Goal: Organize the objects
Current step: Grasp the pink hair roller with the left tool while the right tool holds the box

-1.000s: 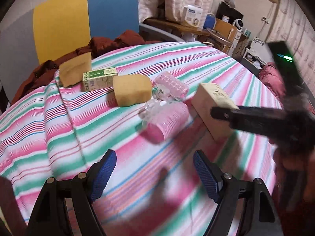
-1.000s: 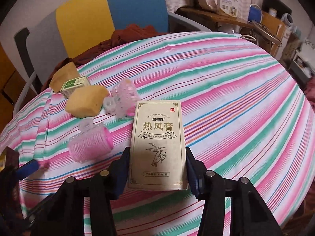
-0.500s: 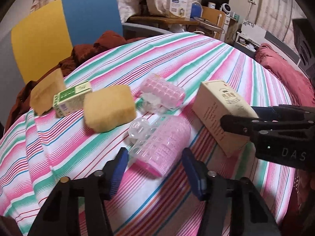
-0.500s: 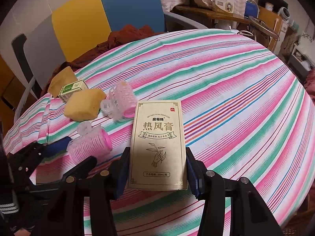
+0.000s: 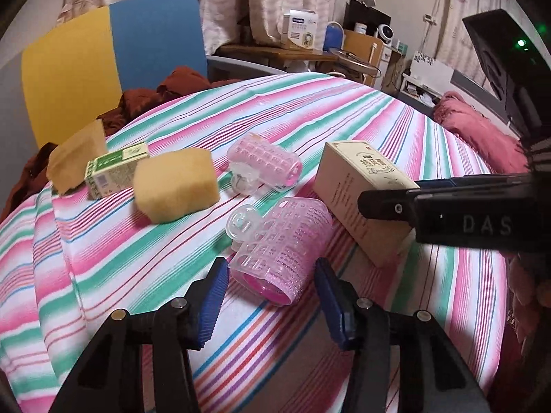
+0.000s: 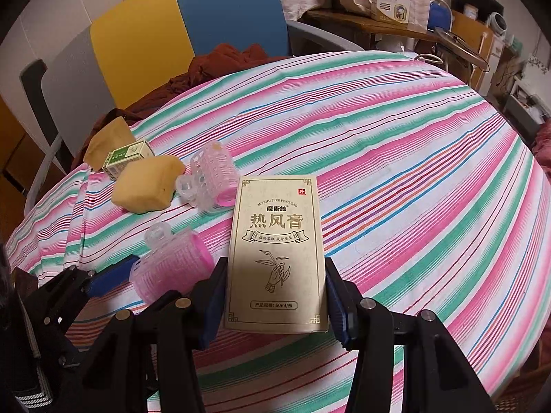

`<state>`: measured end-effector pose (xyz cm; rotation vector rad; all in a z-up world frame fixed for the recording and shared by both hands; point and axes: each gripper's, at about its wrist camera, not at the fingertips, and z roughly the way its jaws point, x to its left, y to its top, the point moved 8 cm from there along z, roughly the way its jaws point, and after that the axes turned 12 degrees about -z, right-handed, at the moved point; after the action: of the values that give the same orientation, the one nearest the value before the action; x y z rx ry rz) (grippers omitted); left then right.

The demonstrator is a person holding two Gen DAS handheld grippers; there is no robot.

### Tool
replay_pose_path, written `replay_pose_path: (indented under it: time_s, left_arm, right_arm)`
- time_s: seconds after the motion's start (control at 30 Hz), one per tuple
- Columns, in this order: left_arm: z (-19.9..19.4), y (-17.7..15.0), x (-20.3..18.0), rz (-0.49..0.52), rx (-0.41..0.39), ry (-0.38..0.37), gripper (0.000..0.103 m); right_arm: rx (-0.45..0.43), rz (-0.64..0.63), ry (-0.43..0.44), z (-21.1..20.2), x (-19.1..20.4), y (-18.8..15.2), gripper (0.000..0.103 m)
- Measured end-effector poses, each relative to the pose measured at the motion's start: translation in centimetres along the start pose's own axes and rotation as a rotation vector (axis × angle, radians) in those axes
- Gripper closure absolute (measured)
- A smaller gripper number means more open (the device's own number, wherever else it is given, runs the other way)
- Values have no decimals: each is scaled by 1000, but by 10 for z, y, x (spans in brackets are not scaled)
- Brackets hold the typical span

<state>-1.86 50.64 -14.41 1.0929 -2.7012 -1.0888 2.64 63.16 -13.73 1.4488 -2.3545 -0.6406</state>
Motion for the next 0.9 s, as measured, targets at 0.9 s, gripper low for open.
replay_pose_path:
  time_s: [0.9]
  left_arm:
    - [-87, -81, 32, -150, -91, -9, 52]
  right_arm:
    - [-90, -76, 74, -16, 30, 4, 51]
